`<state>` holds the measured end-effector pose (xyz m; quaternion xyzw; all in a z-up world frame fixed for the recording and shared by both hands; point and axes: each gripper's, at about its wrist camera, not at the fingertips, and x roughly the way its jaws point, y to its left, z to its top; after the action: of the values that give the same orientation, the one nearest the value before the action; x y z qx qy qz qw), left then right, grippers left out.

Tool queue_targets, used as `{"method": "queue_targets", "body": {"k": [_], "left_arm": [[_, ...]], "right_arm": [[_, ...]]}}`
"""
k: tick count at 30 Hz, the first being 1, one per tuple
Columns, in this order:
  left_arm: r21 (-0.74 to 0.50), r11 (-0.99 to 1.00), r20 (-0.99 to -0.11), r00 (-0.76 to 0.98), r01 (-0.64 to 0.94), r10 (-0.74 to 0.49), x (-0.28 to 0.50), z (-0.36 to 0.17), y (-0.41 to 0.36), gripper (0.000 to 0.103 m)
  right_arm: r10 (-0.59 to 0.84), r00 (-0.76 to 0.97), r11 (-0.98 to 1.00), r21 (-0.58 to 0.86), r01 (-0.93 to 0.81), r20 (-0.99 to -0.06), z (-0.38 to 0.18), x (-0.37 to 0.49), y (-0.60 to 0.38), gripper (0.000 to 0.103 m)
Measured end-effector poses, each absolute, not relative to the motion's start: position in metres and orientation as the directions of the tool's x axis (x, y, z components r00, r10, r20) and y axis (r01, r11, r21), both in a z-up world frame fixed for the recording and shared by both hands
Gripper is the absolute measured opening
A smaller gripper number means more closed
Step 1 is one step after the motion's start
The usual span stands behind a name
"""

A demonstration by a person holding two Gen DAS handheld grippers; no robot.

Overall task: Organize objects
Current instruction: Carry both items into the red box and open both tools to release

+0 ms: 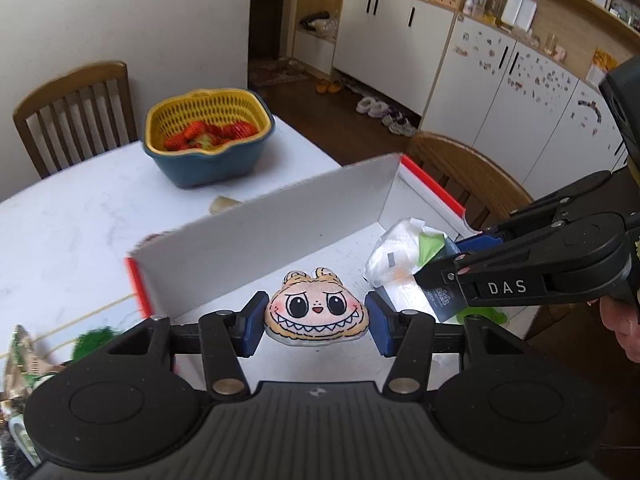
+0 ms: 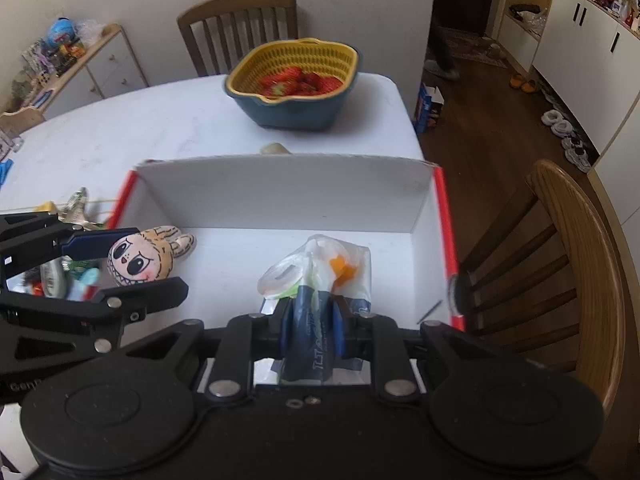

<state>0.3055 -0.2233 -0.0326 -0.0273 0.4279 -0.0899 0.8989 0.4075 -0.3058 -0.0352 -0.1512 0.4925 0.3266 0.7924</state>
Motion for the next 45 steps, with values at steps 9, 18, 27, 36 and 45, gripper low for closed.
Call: {"method": "queue_targets", "body": {"k": [9,18,27,36,45], "left_arm": [[-0.1,0.987,-0.832,0.533,0.127,-0.153,0.341,-0.076,-0.242,0.052],[-0.103,0.99,-0.896,0.424,0.095,-0.134,0.361,-0.103,-0.245,0.052],[-0.125,0.989,-0.938,0.316,0.082,-0.145,0.366,-0.121,-0.245,0.053],[-0.106,0.992,-0.935,0.331,0.074,-0.125,0.364,-0.113,-0.242,0.065],[-0.129,0.99,-0.895,0.424,0.061,-0.143,0.346,-0.08,-0.233,0.066]], "right_arm": [[0.347,0.253,0.735,0.094,-0.672,-0.903,-0.068,0.432,-0.313,0.019],[0.309,0.195,0.699,0.083,-0.71,-0.931,-0.093,0.431,-0.309,0.019],[0.287,0.168,0.694,0.084,-0.715,-0.943,-0.108,0.43,-0.306,0.02],[0.29,0.16,0.697,0.094,-0.71,-0.944,-0.105,0.432,-0.312,0.031],[0.331,0.182,0.689,0.106,-0.717,-0.926,-0.079,0.424,-0.32,0.041]]}}
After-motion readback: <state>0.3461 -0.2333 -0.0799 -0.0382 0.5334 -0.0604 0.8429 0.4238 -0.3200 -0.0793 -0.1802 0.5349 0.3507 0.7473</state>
